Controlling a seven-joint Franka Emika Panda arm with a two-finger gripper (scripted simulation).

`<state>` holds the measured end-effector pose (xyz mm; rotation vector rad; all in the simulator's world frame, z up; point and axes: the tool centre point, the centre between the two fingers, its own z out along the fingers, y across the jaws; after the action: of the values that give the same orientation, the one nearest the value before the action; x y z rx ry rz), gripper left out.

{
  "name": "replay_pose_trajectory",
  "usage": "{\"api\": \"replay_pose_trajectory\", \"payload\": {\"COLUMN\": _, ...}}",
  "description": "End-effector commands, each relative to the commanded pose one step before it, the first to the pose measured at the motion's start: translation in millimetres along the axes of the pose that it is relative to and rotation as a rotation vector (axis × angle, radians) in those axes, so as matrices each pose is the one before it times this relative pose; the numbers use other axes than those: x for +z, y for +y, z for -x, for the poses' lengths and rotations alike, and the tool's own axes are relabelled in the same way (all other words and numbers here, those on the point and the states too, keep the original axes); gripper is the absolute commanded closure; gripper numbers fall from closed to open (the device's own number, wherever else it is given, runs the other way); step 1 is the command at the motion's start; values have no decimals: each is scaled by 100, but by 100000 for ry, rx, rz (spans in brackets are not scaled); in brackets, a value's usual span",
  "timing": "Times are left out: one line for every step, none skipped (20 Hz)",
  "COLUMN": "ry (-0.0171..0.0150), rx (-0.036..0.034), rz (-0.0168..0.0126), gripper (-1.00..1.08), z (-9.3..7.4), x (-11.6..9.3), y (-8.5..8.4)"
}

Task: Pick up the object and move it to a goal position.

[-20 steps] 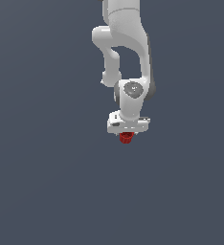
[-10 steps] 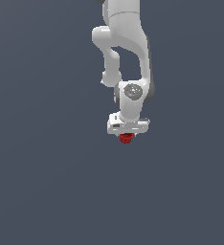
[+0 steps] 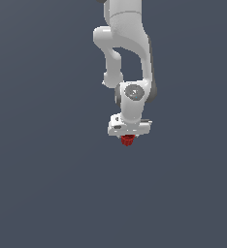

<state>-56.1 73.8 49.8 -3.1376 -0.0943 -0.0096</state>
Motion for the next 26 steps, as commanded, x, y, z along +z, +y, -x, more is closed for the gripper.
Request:
{"api": "replay_pose_trajectory", "payload": {"ry": 1229, "rx": -513, "rz": -283, "gripper": 108, "z": -318, "x": -398, "y": 309}}
{"api": "replay_pose_trajectory", "payload": {"ry": 624, "rx": -351, "rz": -177, "gripper": 108, "z": -151, "x": -184, "y": 170}}
{"api": "replay_pose_trajectory", "payload": {"ry": 718, "rx": -404, "rz": -204, "gripper": 108, "z": -172, "x": -214, "y": 192}}
{"api": "replay_pose_trajectory", "payload": {"ry": 801, "rx": -451, "rz": -229, "gripper": 108, "z": -192, "x": -238, "y": 216}}
{"api": "replay_pose_trajectory", "payload": {"ry": 886, "rx": -498, "rz": -253, "gripper": 108, "z": -212, "x": -264, "y": 238}}
{"api": "replay_pose_trajectory", "payload": {"ry": 961, "rx": -541, "rz": -275, "gripper": 108, "z": -231, "x": -285, "y": 260}}
{"api": "replay_pose_trajectory", "payload": {"ry": 1038, "rx": -584, "rz": -298, "gripper": 108, "z": -249, "x": -309, "y": 279}}
{"api": "replay_pose_trajectory", "payload": {"ry": 1106, "rx": -622, "rz": -318, "gripper": 108, "z": -266, "x": -329, "y": 299}}
{"api": "replay_pose_trajectory", "payload": {"ry": 1173, "rx": -660, "rz": -338, "gripper": 108, "z": -282, "x": -349, "y": 316}}
{"api": "replay_pose_trajectory", "payload": {"ry": 1235, "rx": -694, "rz": -357, "gripper": 108, "z": -297, "x": -368, "y": 332}}
{"api": "replay_pose_trajectory", "payload": {"ry": 1292, "rx": -726, "rz": -375, "gripper": 108, "z": -310, "x": -384, "y": 348}}
{"api": "replay_pose_trajectory", "payload": {"ry": 1346, "rx": -756, "rz": -393, "gripper": 108, "z": -323, "x": -400, "y": 362}}
{"api": "replay_pose_trajectory", "payload": {"ry": 1395, "rx": -784, "rz": -409, "gripper": 108, "z": -335, "x": -415, "y": 375}}
{"api": "replay_pose_trajectory", "payload": {"ry": 1440, "rx": -809, "rz": -425, "gripper": 108, "z": -346, "x": -428, "y": 387}}
{"api": "replay_pose_trajectory", "payload": {"ry": 1480, "rx": -831, "rz": -439, "gripper": 108, "z": -356, "x": -441, "y": 397}}
{"api": "replay_pose_trajectory", "payload": {"ry": 1474, "rx": -828, "rz": -440, "gripper": 108, "z": -355, "x": -439, "y": 395}}
{"api": "replay_pose_trajectory", "payload": {"ry": 1442, "rx": -810, "rz": -434, "gripper": 108, "z": -347, "x": -429, "y": 386}}
{"api": "replay_pose_trajectory", "payload": {"ry": 1411, "rx": -792, "rz": -427, "gripper": 108, "z": -340, "x": -419, "y": 378}}
{"api": "replay_pose_trajectory", "payload": {"ry": 1383, "rx": -776, "rz": -422, "gripper": 108, "z": -333, "x": -411, "y": 369}}
{"api": "replay_pose_trajectory", "payload": {"ry": 1356, "rx": -761, "rz": -416, "gripper": 108, "z": -327, "x": -403, "y": 362}}
{"api": "replay_pose_trajectory", "payload": {"ry": 1332, "rx": -747, "rz": -412, "gripper": 108, "z": -321, "x": -396, "y": 355}}
{"api": "replay_pose_trajectory", "payload": {"ry": 1309, "rx": -734, "rz": -407, "gripper": 108, "z": -316, "x": -389, "y": 349}}
{"api": "replay_pose_trajectory", "payload": {"ry": 1288, "rx": -722, "rz": -403, "gripper": 108, "z": -311, "x": -382, "y": 343}}
{"api": "replay_pose_trajectory", "payload": {"ry": 1269, "rx": -711, "rz": -400, "gripper": 108, "z": -307, "x": -376, "y": 337}}
{"api": "replay_pose_trajectory", "payload": {"ry": 1251, "rx": -701, "rz": -396, "gripper": 108, "z": -302, "x": -371, "y": 332}}
{"api": "replay_pose_trajectory", "payload": {"ry": 1236, "rx": -692, "rz": -394, "gripper": 108, "z": -299, "x": -366, "y": 327}}
